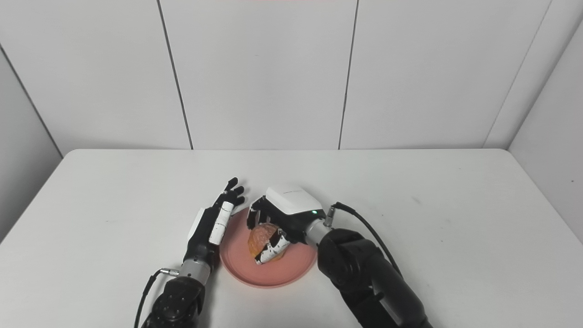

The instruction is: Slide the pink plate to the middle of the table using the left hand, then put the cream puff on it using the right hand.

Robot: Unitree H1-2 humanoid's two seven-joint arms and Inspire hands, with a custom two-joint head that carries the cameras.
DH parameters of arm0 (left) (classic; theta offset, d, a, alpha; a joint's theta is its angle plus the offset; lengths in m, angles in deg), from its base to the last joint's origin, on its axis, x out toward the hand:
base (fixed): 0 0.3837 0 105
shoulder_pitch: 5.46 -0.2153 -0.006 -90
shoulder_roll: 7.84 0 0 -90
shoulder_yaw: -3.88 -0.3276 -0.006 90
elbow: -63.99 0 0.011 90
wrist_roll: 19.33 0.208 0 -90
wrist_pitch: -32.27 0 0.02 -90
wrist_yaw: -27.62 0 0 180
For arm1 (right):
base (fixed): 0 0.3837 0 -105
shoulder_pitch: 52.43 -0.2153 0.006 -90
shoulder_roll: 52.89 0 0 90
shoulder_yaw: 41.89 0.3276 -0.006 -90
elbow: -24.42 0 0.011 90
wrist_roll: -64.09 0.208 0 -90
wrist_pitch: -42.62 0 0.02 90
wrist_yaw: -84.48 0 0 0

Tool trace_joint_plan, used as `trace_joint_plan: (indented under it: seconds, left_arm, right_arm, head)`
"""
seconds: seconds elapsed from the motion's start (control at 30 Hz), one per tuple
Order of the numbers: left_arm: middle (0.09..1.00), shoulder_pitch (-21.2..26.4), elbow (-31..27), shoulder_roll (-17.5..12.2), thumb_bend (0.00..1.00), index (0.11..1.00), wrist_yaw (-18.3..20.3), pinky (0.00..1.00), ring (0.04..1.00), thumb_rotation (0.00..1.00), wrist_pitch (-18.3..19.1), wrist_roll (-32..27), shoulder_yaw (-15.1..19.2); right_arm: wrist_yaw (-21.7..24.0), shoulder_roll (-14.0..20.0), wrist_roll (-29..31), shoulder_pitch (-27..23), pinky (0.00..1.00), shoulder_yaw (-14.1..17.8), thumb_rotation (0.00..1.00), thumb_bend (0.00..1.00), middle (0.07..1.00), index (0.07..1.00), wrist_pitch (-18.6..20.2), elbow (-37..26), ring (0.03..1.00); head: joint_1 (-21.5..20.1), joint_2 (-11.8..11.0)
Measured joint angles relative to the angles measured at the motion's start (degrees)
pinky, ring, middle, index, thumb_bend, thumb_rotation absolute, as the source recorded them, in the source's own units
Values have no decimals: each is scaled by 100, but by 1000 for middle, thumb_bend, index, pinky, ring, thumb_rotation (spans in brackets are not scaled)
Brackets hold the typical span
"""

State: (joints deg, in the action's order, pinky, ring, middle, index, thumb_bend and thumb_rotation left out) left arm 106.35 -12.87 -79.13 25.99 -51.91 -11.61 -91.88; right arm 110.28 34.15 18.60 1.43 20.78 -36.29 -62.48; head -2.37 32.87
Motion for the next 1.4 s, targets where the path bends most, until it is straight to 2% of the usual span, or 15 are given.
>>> trace_joint_plan:
  seconds: [0.03, 0.17, 0.27, 0.63, 0.83, 0.93, 1.0, 1.13, 1.17, 1.27, 1.4]
  left_arm:
    - [939, 0, 6, -4, 930, 941, 0, 871, 914, 1000, -13, 0, -4]
    - [949, 2, 61, -42, 926, 944, 2, 868, 920, 1000, -107, 1, -31]
    - [945, 4, 62, -78, 922, 940, 9, 859, 909, 1000, -120, 4, -58]
    - [885, 4, -4, -74, 925, 933, 8, 829, 874, 1000, -3, 18, -69]
    - [870, 4, -4, -73, 925, 936, 8, 832, 873, 1000, -3, 24, -69]
    - [873, 4, -5, -66, 935, 929, 9, 795, 866, 1000, -1, 10, -53]
    - [872, 4, -21, -35, 939, 919, 8, 744, 869, 1000, 38, -10, -18]
    - [873, 62, -53, -18, 933, 914, 3, 740, 901, 1000, 222, -13, 62]
    - [898, 65, -52, -18, 932, 915, 2, 757, 888, 997, 229, -13, 82]
    - [894, 67, -42, 0, 923, 919, -11, 764, 870, 999, 205, -11, 89]
    - [887, 91, 94, 18, 940, 919, -235, 773, 864, 1000, -35, 43, 108]
  right_arm:
    - [65, 2, -18, 0, 521, 0, 260, 895, 674, 653, 25, -8, 639]
    - [241, 32, -111, 0, 630, -3, 387, 994, 752, 717, 87, -63, 732]
    - [295, 59, -122, 0, 685, -5, 442, 1000, 792, 748, 88, -98, 783]
    - [315, 159, -106, 1, 727, 7, 454, 1000, 803, 745, 84, -96, 813]
    - [232, 183, -67, 15, 691, 55, 468, 1000, 775, 726, 80, -150, 783]
    - [126, 182, 16, 70, 666, 160, 487, 1000, 759, 717, 79, -280, 758]
    - [-27, 161, 161, 165, 620, 338, 496, 974, 773, 720, 79, -427, 743]
    - [-461, 48, 512, 431, 627, 745, 531, 936, 773, 726, 70, -633, 739]
    - [-582, 16, 594, 474, 610, 818, 606, 892, 772, 731, 59, -642, 729]
    - [-1242, -217, 923, 721, 617, 1207, 743, 807, 767, 733, -174, -617, 733]
    - [-2156, -638, 1550, 960, 651, 1671, 793, 748, 754, 740, -834, -140, 734]
  head:
    - [0, 0]
    - [0, 0]
    - [-9, 0]
    - [-18, 0]
    - [-26, 0]
    - [-18, 0]
    - [-18, 9]
    - [-26, 0]
    - [-26, 0]
    - [-26, 9]
    - [-18, 9]
